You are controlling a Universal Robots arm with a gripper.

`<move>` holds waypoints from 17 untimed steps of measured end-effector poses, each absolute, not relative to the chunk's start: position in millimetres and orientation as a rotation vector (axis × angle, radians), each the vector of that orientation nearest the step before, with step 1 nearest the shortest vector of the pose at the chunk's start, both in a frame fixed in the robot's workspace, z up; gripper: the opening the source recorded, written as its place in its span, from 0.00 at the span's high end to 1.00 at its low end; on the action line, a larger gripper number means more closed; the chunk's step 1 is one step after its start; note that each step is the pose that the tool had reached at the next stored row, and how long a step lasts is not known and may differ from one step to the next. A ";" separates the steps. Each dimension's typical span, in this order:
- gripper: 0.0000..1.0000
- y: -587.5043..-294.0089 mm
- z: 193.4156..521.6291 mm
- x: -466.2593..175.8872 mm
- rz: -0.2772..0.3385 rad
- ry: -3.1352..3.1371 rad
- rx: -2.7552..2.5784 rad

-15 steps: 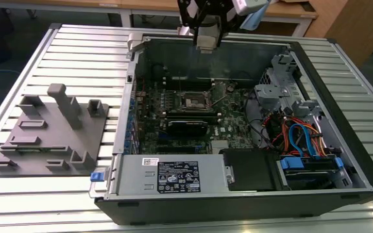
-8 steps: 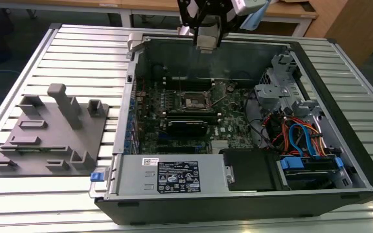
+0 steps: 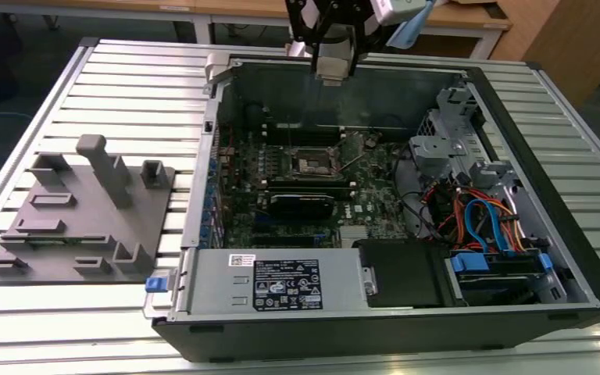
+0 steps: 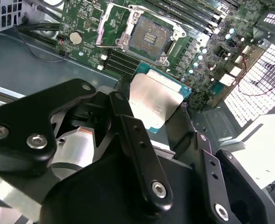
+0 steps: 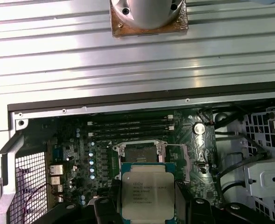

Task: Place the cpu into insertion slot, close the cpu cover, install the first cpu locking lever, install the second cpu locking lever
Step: 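Place the cpu into insertion slot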

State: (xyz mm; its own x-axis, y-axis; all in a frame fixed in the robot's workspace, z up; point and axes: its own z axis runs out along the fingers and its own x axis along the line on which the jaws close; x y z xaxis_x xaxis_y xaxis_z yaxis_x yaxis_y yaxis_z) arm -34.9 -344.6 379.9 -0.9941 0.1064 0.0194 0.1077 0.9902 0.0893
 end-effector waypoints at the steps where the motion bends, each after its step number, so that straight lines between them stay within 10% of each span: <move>1: 0.46 -344.6 379.9 -34.9 -0.141 -3.119 -0.173; 17: 0.46 -344.5 379.8 -34.8 -0.142 -3.116 -0.249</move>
State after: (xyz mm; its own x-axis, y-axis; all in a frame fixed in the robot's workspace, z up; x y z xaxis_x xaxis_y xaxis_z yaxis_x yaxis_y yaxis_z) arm -34.8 -344.5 379.8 -0.9873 0.1578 0.0194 0.1589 0.9832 0.0893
